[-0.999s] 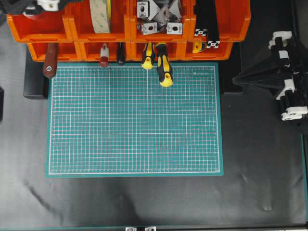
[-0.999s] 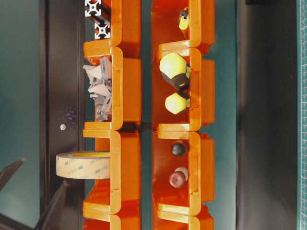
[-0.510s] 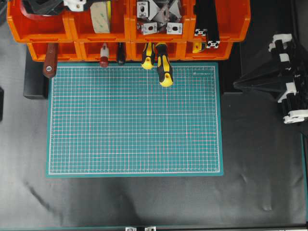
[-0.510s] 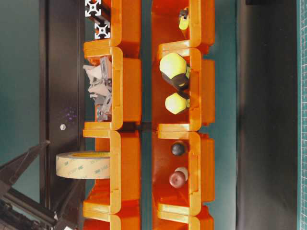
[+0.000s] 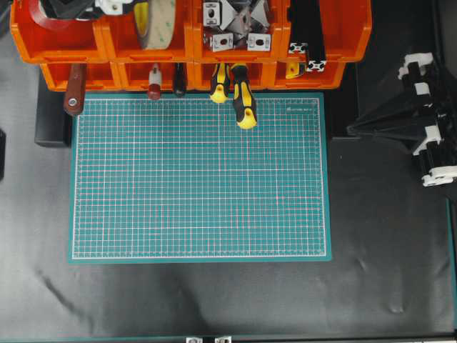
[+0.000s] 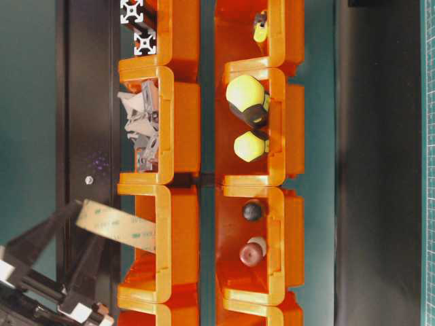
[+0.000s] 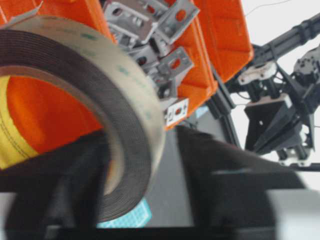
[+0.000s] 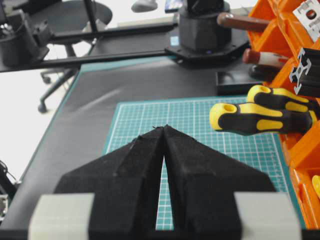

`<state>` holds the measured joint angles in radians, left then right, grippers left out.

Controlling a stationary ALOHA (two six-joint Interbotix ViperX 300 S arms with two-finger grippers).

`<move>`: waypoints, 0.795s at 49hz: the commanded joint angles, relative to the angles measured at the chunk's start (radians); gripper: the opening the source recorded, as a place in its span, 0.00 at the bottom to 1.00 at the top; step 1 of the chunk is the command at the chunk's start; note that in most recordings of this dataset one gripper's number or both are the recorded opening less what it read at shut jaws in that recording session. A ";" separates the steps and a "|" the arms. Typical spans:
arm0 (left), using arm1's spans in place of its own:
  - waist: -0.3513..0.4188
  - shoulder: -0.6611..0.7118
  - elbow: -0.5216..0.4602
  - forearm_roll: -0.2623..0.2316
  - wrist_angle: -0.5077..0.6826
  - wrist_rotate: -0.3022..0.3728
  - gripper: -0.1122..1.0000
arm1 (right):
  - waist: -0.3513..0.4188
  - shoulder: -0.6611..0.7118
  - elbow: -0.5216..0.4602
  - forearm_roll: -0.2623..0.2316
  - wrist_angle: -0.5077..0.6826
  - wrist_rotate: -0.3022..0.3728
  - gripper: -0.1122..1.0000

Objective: Pick foam from container rack with left arm.
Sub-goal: 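Close the left gripper on the tape roll's rim and lift it, then carry the tape roll down onto the center of the green mat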

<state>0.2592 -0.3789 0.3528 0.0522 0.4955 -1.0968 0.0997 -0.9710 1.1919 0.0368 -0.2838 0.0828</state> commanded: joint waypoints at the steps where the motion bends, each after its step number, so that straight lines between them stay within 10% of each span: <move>1: 0.003 -0.023 -0.002 0.003 -0.014 0.002 0.41 | 0.002 0.005 -0.021 0.002 -0.003 0.002 0.09; 27: -0.063 -0.092 0.020 0.006 -0.396 0.028 0.32 | 0.002 0.005 -0.021 0.003 -0.003 0.002 0.09; 39: -0.233 -0.130 0.038 0.011 -0.365 0.232 0.32 | 0.002 0.005 -0.021 0.003 -0.006 0.003 0.09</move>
<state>0.0813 -0.4847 0.3988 0.0583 0.1089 -0.9296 0.0997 -0.9710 1.1919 0.0368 -0.2838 0.0844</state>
